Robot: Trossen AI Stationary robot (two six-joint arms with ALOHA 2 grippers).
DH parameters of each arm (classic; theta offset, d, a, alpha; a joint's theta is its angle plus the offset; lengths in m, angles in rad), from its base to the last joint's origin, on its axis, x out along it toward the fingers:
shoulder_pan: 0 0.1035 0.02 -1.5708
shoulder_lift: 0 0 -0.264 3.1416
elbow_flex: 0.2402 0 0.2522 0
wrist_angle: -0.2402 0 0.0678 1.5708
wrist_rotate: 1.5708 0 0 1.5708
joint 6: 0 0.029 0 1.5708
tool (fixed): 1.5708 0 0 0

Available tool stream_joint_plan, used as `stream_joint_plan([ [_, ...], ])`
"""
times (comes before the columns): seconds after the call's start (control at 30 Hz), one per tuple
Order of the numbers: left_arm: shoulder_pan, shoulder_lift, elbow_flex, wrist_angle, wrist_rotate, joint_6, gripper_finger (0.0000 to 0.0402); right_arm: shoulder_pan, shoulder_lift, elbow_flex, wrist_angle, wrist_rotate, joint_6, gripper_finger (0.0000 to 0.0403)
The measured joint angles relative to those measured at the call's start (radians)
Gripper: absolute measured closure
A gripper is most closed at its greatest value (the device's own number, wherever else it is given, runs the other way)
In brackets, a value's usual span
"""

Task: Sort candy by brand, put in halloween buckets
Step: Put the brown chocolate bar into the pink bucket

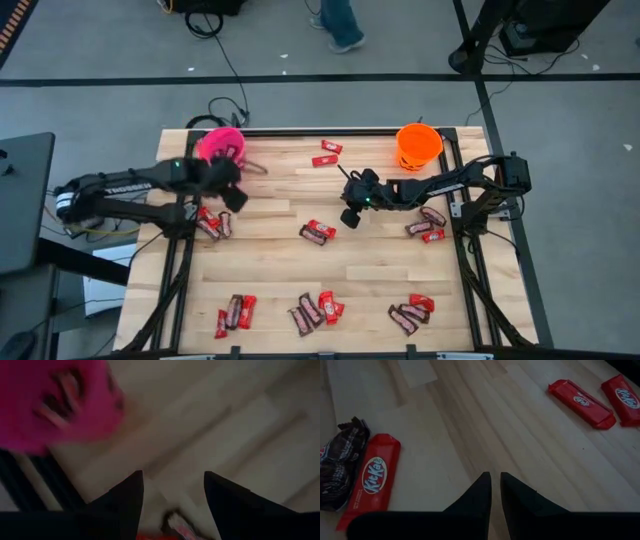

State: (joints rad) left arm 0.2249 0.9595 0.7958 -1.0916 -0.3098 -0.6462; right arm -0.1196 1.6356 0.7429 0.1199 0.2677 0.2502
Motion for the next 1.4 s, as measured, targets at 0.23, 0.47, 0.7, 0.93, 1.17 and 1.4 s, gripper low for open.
stream_joint_plan([
  [0.23,-0.18,0.003,-0.087,0.018,0.032,-0.227,0.019,0.0,0.0,0.0,0.0,0.0,-0.01,0.0348],
  [0.47,-0.281,0.038,-0.181,0.105,0.189,-0.356,0.019,0.0,0.0,0.0,0.018,0.0,-0.028,0.0348],
  [0.7,-0.333,0.098,-0.23,0.083,0.196,-0.46,0.019,0.0,0.0,0.0,0.022,0.0,-0.042,0.0348],
  [0.93,-0.332,0.159,-0.23,0.08,0.121,-0.462,0.019,0.003,0.0,0.0,0.021,0.0,-0.041,0.0348],
  [1.17,-0.332,0.249,-0.231,0.095,0.092,-0.465,0.019,0.009,0.0,0.0,0.021,-0.001,-0.041,0.0348],
  [1.4,-0.332,0.33,-0.231,0.165,0.106,-0.44,0.019,0.009,0.0,0.0,0.021,-0.001,-0.042,0.0348],
])
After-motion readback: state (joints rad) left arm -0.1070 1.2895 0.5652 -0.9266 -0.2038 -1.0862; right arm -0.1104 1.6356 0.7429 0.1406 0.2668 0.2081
